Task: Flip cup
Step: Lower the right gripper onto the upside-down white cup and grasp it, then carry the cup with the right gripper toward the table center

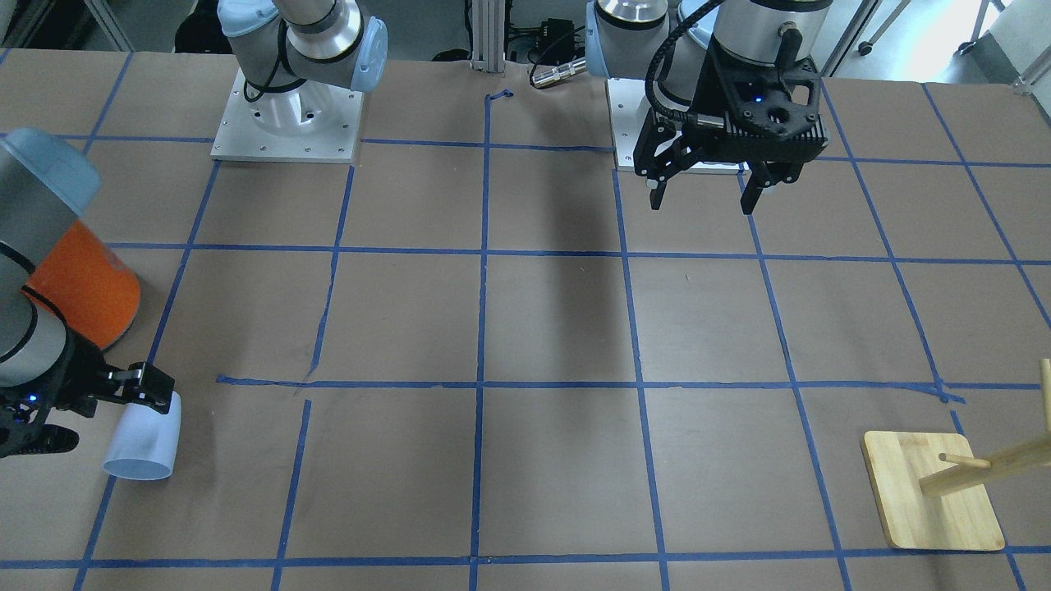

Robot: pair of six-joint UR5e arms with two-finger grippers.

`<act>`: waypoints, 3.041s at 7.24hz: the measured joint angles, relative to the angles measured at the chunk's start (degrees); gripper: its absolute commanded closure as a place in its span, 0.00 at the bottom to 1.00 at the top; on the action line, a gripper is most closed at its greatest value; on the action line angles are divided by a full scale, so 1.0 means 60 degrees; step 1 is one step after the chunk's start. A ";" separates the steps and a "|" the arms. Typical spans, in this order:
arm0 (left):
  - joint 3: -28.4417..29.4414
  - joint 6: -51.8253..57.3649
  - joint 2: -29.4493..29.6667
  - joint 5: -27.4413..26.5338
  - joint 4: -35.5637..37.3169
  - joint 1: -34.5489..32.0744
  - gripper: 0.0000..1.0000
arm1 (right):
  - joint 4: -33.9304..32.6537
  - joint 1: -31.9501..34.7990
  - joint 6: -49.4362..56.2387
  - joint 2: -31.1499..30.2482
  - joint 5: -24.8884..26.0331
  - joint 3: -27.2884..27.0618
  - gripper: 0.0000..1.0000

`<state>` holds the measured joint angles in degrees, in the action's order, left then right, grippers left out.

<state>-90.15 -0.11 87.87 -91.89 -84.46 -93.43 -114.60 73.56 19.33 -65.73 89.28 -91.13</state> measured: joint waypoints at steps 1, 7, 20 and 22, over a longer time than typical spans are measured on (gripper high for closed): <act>-0.0008 -0.0016 0.0009 0.0016 0.0000 0.0000 0.00 | -0.0309 -0.0122 0.0148 0.0343 -0.0015 -0.0056 0.09; 0.0051 -0.0001 0.0041 0.0041 0.0083 0.0001 0.00 | -0.1282 -0.0263 0.0384 0.1369 -0.0073 -0.0160 0.32; 0.0066 0.0065 -0.0305 0.0017 0.0078 0.0137 0.00 | -0.2039 0.5691 0.3011 0.0964 -0.0496 0.0417 0.46; 0.0002 0.0104 -0.0271 0.0058 0.0048 0.0266 0.00 | -0.2173 0.6541 0.4550 0.1294 -0.0080 0.0700 0.46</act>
<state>-90.14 0.51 86.25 -91.54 -84.17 -91.83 -127.64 112.81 46.63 -57.97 88.80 -86.93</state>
